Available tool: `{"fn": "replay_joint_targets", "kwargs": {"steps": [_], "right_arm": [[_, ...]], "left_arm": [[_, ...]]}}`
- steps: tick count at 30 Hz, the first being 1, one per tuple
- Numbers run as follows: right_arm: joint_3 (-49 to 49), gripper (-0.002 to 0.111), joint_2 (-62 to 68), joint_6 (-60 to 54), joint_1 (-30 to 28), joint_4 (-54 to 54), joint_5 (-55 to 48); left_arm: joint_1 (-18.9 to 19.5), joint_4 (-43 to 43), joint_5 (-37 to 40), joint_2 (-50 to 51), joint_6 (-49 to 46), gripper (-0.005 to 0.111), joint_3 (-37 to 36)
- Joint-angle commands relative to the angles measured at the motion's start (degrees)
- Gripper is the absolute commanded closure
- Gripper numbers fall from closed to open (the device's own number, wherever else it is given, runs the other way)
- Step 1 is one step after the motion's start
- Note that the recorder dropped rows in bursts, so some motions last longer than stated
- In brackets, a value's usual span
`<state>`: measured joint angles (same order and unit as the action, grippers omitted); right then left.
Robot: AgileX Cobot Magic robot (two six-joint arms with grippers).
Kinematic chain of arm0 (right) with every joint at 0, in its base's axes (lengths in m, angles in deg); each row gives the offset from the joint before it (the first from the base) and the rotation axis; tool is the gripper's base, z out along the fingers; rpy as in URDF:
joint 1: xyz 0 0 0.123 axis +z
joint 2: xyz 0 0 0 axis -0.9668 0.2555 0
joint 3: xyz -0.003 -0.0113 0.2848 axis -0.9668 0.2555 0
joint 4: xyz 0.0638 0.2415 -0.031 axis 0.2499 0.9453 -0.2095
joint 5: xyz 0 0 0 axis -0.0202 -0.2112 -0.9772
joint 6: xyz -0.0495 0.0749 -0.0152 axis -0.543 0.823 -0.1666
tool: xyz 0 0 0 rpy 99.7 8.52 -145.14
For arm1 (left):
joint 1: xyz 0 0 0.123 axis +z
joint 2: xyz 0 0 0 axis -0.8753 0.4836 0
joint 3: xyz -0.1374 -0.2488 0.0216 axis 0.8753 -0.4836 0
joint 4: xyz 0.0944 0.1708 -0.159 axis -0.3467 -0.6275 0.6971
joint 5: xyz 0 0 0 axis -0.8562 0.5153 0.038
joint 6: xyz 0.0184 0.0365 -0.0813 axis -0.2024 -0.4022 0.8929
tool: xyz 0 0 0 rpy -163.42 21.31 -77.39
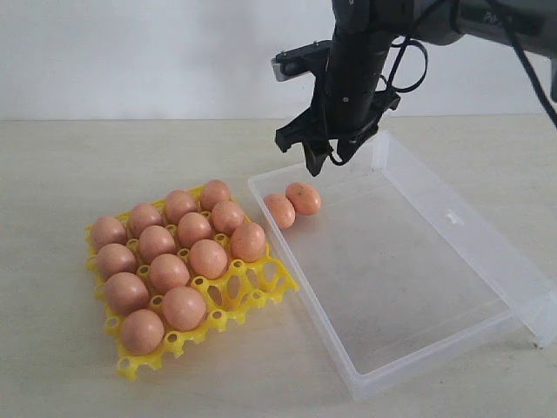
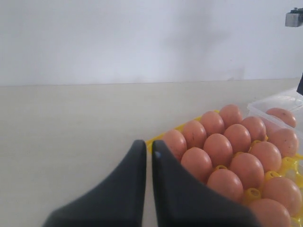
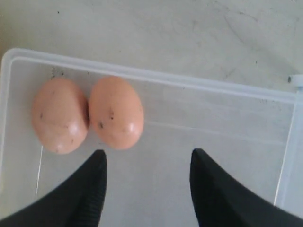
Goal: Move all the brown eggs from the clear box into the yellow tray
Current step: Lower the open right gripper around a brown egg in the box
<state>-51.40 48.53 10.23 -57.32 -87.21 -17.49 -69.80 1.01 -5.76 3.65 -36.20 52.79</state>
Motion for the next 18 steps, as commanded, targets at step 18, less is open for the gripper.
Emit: {"fn": "replay_joint_targets", "kwargs": {"steps": [18], "right_arm": [[-0.77,0.062,9.39,-7.51,-0.20,8.82,10.60]], "left_arm": [[0.12,0.06,-0.40,-0.20,0.10,0.103,-0.15]]}}
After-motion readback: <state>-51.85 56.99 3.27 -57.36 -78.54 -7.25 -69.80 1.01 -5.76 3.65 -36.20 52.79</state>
